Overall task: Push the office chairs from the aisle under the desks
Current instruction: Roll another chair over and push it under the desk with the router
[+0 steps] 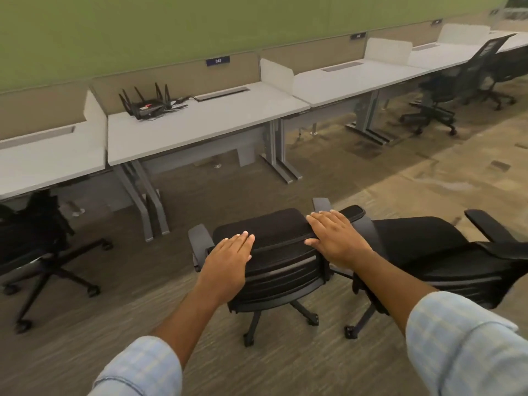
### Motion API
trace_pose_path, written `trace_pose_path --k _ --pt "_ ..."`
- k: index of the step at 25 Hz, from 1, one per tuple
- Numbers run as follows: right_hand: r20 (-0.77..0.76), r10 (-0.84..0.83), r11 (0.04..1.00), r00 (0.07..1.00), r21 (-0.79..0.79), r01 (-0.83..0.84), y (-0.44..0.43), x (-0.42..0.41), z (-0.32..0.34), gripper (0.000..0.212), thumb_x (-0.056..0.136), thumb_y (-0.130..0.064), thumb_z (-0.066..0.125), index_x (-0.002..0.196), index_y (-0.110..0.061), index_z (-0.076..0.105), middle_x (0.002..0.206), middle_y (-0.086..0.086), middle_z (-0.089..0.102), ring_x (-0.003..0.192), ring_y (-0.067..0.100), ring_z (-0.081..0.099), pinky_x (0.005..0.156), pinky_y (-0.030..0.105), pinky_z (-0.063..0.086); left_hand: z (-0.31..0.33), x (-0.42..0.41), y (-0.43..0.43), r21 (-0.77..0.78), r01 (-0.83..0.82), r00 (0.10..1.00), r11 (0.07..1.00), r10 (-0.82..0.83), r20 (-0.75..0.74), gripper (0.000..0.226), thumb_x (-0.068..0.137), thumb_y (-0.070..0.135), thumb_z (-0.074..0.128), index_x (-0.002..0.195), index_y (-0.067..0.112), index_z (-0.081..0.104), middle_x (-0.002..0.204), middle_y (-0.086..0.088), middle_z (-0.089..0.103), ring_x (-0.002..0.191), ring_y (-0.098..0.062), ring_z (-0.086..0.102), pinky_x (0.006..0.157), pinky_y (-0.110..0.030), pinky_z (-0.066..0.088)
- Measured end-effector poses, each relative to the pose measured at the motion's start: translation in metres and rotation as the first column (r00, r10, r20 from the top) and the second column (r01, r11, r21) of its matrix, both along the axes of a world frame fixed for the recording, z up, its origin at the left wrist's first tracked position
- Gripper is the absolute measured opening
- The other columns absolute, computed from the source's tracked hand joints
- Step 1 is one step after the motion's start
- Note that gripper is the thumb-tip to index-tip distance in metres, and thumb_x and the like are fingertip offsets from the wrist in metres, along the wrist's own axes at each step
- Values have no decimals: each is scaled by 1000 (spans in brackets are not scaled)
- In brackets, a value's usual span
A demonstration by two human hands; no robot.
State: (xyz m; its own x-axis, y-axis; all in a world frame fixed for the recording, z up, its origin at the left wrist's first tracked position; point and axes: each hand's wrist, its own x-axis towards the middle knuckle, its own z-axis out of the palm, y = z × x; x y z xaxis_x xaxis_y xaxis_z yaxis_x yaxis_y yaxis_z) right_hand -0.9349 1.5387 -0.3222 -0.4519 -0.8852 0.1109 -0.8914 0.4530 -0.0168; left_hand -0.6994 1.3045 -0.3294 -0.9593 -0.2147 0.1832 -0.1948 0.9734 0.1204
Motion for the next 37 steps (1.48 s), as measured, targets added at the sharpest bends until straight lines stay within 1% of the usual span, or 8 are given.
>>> trace_pose_path --k 6,13,17,21,26,31,34,37 --pt "20 31 999 999 8 -31 -34 -41 2 73 108 -59 32 163 -11 30 166 12 36 155 30 26 128 47 10 3 -34 -24 -6 -47 999 999 47 -6 52 111 25 39 162 17 33 166 -3 40 154 -18 35 127 -37 22" --pt "13 68 997 998 -30 -67 -97 -95 -7 76 107 -61 27 163 -9 30 166 13 37 155 30 26 128 46 9 3 -81 -74 -1 -130 991 992 129 -32 54 109 35 40 157 9 41 157 -11 53 145 -24 48 124 -42 32" --pt "16 80 996 997 -51 -80 -144 -130 -9 81 105 -65 18 161 -9 33 162 12 43 152 29 31 128 47 13 3 -117 -118 -1 -147 988 989 147 -38 55 110 41 36 155 10 45 154 -8 56 143 -23 50 122 -41 35" --pt "-9 102 993 995 -56 -102 -202 -175 -11 87 103 -70 7 158 -11 40 151 6 52 143 25 41 125 47 22 3 -157 -176 -1 -134 990 991 134 -50 56 109 43 33 154 12 47 152 -6 58 141 -20 52 119 -39 39" --pt "-16 72 996 997 -57 -73 -265 -225 -15 84 103 -70 11 154 -13 45 144 3 57 135 24 46 122 47 26 0 -210 -241 -8 -139 990 990 139 -22 56 110 46 30 154 15 47 152 -4 59 143 -20 50 120 -40 39" --pt "-58 71 995 996 -66 -75 -333 -278 -15 76 103 -66 24 152 -12 46 142 4 58 134 24 47 122 49 29 -1 -264 -308 -2 -142 990 990 142 -21 57 110 48 27 155 18 44 153 -1 56 144 -17 47 121 -39 38" --pt "-61 71 993 996 -86 -76 -373 -305 -19 75 103 -64 29 148 -9 50 138 7 60 131 28 50 118 51 32 -3 -291 -345 33 -160 987 987 160 -15 58 109 48 27 156 18 43 154 -1 56 143 -17 48 121 -38 36" --pt "-46 69 995 997 -72 -72 -411 -332 -20 77 103 -65 27 146 -7 53 137 11 62 131 33 53 117 55 34 -4 -316 -377 57 -189 982 980 190 -4 59 110 48 27 158 18 39 158 -2 51 147 -18 43 124 -40 33"
